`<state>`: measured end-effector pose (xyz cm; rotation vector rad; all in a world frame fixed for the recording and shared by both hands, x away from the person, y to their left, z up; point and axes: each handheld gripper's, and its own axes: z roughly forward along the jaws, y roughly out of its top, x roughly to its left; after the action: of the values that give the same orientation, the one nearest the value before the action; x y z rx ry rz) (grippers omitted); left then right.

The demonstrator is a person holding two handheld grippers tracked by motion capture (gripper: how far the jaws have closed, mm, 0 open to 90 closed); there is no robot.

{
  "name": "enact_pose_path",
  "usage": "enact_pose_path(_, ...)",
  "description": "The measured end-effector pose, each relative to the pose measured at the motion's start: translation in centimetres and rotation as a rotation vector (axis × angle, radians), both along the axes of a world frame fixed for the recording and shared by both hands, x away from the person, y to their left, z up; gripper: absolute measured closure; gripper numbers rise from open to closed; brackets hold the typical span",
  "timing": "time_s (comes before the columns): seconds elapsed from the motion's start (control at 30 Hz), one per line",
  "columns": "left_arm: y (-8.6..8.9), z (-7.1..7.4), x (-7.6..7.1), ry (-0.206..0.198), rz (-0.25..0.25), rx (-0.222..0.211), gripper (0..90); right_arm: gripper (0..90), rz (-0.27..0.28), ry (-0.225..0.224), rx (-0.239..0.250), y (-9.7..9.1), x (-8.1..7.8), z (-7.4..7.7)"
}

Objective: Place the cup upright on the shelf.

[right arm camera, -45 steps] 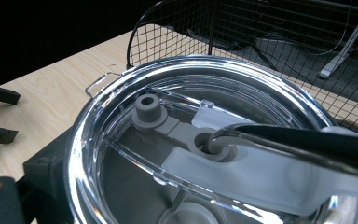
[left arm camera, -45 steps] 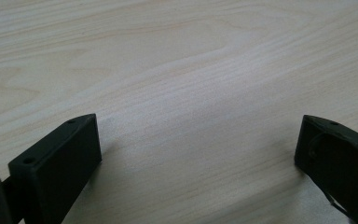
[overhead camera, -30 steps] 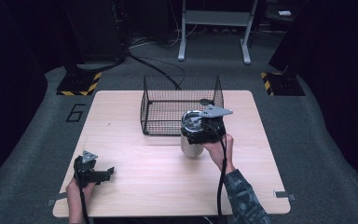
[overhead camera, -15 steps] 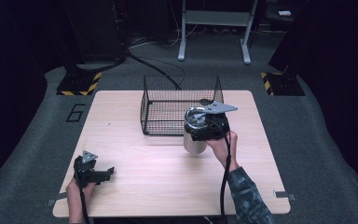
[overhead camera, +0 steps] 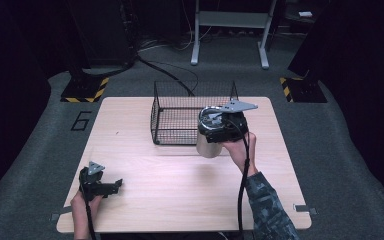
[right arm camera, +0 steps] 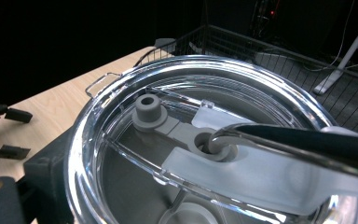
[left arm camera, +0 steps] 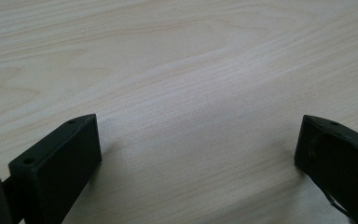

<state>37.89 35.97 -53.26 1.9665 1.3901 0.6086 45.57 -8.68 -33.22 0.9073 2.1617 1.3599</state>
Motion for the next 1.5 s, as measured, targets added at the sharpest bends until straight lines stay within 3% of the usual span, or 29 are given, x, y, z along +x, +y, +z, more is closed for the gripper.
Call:
enact_pose_path(0.37, 0.1, 0.1, 0.0, 0.007, -0.009, 0.011, 0.3, 3.9, -0.012, -0.008, -0.013, 0.1, 1.8, 2.5)
enact_pose_path(0.8, 0.0, 0.0, 0.0, 0.000, 0.000, -0.001, 0.3, 3.8, -0.046, -0.011, -0.038, 0.9, 4.5, 3.9)
enact_pose_path(1.13, 0.1, 0.1, 0.0, 0.012, -0.011, 0.012, 0.2, 3.8, -0.052, -0.026, -0.063, 2.2, 6.5, 4.4)
enact_pose_path(1.5, 0.2, 0.1, 0.0, 0.011, -0.018, 0.019, 0.2, 3.8, -0.073, -0.011, -0.073, 3.9, 9.4, 4.0)
